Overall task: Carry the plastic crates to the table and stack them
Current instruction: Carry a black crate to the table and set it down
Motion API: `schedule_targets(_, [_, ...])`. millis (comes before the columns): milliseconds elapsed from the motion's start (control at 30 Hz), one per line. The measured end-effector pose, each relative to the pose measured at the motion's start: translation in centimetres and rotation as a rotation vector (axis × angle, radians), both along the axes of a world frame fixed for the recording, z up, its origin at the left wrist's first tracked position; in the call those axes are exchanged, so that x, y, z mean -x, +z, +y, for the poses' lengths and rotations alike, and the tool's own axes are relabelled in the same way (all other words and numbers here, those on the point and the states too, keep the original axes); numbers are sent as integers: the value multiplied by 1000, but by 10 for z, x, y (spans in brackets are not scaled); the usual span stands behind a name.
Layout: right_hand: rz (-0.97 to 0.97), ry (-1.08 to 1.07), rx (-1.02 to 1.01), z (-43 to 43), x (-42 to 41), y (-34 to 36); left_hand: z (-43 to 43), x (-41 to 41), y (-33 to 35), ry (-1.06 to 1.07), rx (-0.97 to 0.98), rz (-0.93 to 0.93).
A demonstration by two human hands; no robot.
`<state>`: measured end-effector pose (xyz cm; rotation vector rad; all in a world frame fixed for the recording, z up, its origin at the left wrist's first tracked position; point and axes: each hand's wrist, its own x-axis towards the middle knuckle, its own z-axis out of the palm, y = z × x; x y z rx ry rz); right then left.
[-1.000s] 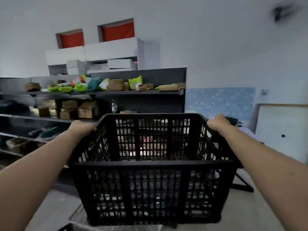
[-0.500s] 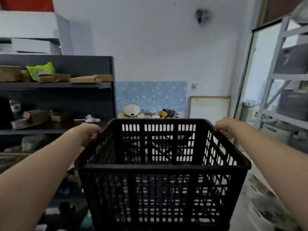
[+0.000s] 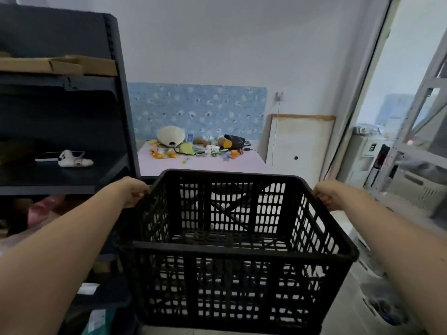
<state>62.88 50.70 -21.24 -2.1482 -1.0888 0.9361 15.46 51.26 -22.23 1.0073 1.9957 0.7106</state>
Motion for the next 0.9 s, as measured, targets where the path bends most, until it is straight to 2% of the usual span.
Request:
schedule_targets(233, [102,-76,108,143,8,-45,153,0,-51,33,0,-137])
schedule_targets(433, [149,-145,143,266,-7,-89,295,-22,-97,11,-8,-143])
schedule_targets(533, [159,-151,191,338,-20,-125,373,-36,-136,28,46,-122])
schedule_targets(767, [256,-248,280,502,-54,-250,518,-63,-289,172,198,-260])
schedule_targets(900, [234,-340,263,570,-60,-336,581,-32,-440,277,306,-312])
